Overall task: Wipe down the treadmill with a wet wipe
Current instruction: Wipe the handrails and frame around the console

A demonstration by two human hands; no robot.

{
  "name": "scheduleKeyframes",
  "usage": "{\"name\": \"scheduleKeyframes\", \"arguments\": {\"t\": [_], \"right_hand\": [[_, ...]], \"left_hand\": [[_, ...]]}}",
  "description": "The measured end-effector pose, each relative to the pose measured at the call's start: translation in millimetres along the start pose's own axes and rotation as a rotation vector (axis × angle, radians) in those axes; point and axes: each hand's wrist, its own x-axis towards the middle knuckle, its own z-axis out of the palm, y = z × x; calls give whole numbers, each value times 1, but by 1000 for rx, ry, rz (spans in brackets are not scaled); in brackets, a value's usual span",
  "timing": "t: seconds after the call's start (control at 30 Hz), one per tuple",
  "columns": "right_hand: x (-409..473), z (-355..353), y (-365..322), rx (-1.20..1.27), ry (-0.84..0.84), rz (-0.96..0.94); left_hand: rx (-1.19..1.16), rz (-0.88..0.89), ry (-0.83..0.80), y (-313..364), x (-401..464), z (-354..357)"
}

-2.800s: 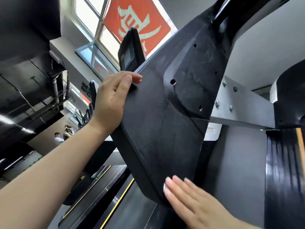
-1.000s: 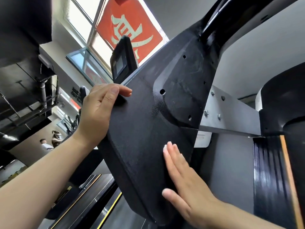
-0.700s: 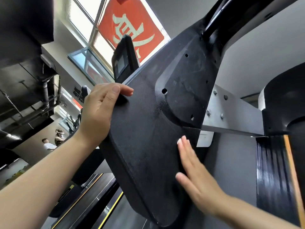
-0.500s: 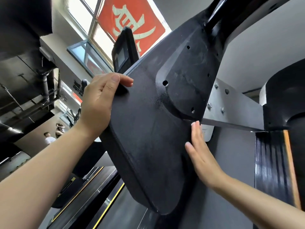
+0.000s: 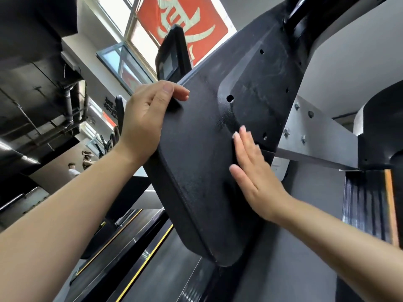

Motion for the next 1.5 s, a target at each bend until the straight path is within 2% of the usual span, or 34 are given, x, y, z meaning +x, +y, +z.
{"name": "scheduleKeyframes", "arguments": {"t": [0.1,0.23,0.3,0.47,0.57,0.7,0.77,0.87,0.93,1.17,1.27,1.37,1.5], "right_hand": [[-5,-1,-16,-19,-44,-43],[-57,18,-44,-221,-132,-391],[-43,9,-38,-262,-148,-448],[48,-24,-18,-213,-81,-268],[103,-44,-11,-287,-102,-196],[145,-65,-10,-236,-125,-44],[135,-62,-14,-255,-142,-90],[93,-50,-28,-287,-200,-315],[82,-48,-26,-280,-209,-399],[108,-57,-6,-405,-118,-460],[104,-56,-12,-402,51,-496],[112,-55,-6,-257,245,-583],[127,-56,0,21,205,-588]], "left_hand": [[2,0,13,-1,0,0],[10,9,20,-3,0,1],[-13,0,24,-3,0,2],[-72,-34,47,-6,1,2],[-48,-32,58,-6,1,2],[-36,-15,70,-5,2,2],[-44,-9,63,-4,2,2],[-41,15,60,-5,2,2],[-27,24,55,-6,2,1],[74,-89,-42,-7,9,-2],[34,-195,-103,-6,26,-6],[84,-324,-158,-8,61,0],[149,-375,-334,-10,82,17]]}}
